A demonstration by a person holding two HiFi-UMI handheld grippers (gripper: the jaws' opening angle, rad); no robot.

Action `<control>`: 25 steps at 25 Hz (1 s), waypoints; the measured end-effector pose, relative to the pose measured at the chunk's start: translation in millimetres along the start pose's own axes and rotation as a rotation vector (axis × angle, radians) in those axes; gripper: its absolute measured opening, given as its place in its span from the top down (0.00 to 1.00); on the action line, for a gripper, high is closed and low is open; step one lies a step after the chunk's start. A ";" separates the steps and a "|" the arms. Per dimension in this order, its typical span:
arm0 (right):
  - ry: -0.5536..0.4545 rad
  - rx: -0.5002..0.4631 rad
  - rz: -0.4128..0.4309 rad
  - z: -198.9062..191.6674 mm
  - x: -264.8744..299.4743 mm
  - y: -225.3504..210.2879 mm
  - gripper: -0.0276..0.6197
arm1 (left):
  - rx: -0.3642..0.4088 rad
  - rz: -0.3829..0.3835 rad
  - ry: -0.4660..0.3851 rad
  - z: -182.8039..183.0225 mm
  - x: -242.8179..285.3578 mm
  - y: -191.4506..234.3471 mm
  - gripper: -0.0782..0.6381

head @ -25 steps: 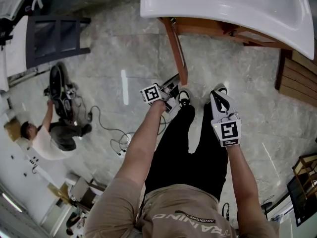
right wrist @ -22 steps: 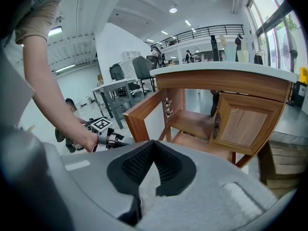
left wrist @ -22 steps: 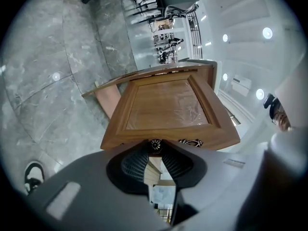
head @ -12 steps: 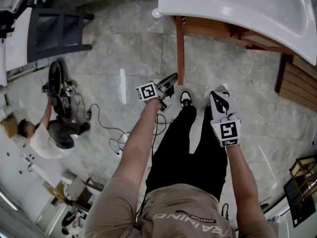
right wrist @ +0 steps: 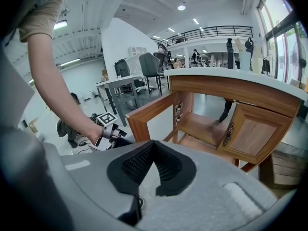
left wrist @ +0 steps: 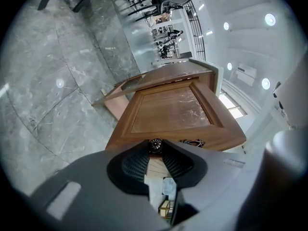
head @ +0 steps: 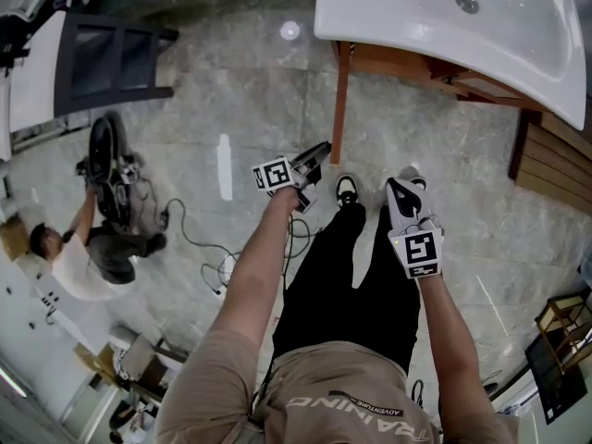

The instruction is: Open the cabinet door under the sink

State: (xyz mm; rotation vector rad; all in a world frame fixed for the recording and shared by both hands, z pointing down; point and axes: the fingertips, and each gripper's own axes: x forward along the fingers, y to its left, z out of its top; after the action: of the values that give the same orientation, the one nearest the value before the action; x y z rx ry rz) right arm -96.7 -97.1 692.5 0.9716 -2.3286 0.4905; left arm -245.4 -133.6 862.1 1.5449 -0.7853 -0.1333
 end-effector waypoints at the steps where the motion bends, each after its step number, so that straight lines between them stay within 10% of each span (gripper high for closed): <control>1: -0.001 0.003 -0.003 2.8 -0.5 -0.1 0.95 | -0.008 -0.010 0.000 -0.1 1.3 -1.3 0.75; 17: -0.040 -0.014 -0.039 38.7 -60.6 -20.1 0.95 | 0.115 0.216 0.092 -67.2 -44.7 -15.2 0.87; 25: -0.008 -0.017 -0.079 26.6 -120.2 -26.7 0.95 | 0.325 0.243 0.334 -135.7 -52.0 -71.0 0.87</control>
State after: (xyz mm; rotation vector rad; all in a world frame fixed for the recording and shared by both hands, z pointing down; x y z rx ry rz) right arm -17.1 -65.5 600.1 1.0548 -2.2874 0.4356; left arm -185.5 3.0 799.6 1.7014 -0.7425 0.4411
